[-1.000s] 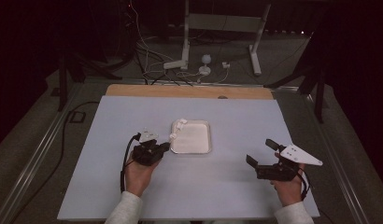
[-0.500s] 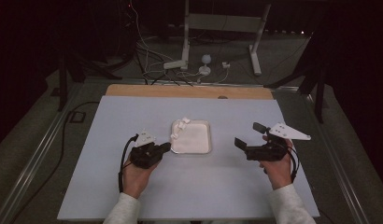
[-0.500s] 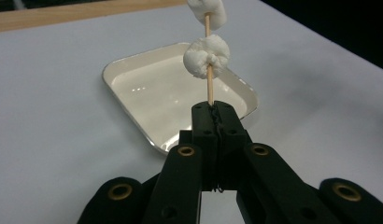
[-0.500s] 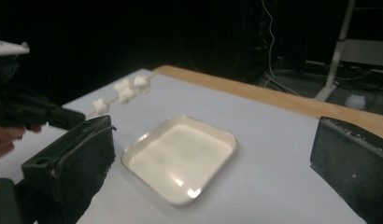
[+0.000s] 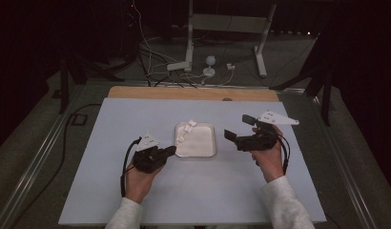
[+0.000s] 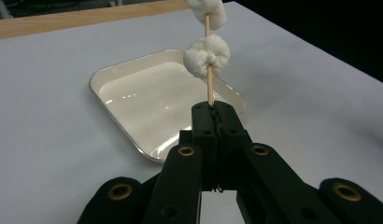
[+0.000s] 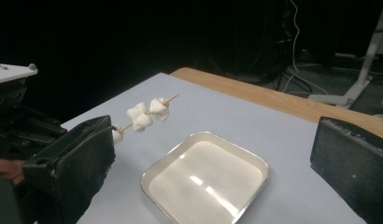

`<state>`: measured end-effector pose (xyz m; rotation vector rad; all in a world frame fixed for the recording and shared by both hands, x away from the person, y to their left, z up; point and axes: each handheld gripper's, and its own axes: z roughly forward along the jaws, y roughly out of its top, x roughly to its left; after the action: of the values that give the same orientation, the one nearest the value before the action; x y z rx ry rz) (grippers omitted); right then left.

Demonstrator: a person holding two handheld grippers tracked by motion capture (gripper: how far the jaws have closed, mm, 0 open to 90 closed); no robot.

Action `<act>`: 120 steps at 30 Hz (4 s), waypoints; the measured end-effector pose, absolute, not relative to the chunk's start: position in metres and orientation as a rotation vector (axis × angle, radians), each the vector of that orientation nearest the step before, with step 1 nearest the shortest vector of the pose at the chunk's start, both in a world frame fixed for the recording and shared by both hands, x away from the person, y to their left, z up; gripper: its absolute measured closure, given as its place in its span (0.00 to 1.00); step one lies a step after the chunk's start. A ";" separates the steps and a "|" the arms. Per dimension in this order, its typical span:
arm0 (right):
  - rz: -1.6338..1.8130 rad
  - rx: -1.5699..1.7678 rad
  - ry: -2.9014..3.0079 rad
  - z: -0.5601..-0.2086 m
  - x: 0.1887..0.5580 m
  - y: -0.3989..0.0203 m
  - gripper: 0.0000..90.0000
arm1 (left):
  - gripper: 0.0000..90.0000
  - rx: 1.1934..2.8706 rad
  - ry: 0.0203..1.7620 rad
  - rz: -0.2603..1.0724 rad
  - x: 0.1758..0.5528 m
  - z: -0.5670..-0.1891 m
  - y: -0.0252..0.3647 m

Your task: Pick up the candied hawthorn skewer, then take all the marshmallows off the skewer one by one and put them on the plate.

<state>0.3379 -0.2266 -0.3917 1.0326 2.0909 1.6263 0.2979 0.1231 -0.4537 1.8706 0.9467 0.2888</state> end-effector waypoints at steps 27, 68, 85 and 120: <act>1.718 1.117 2.306 -0.398 0.372 -0.171 0.23 | 1.00 1.839 0.797 0.291 0.290 -0.452 0.115; 1.892 1.334 2.259 -0.397 0.378 -0.178 0.89 | 1.00 1.899 0.711 0.333 0.287 -0.463 0.115; 1.707 1.292 2.270 -0.404 0.378 -0.192 0.87 | 1.00 1.835 0.833 0.342 0.292 -0.465 0.131; 1.353 1.360 2.410 -0.472 0.391 -0.147 0.25 | 1.00 1.839 0.893 0.347 0.295 -0.470 0.132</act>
<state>0.3911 -0.1474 -0.4724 1.3605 2.4097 1.3527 0.2955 0.1322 -0.4698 1.8392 0.8928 0.3467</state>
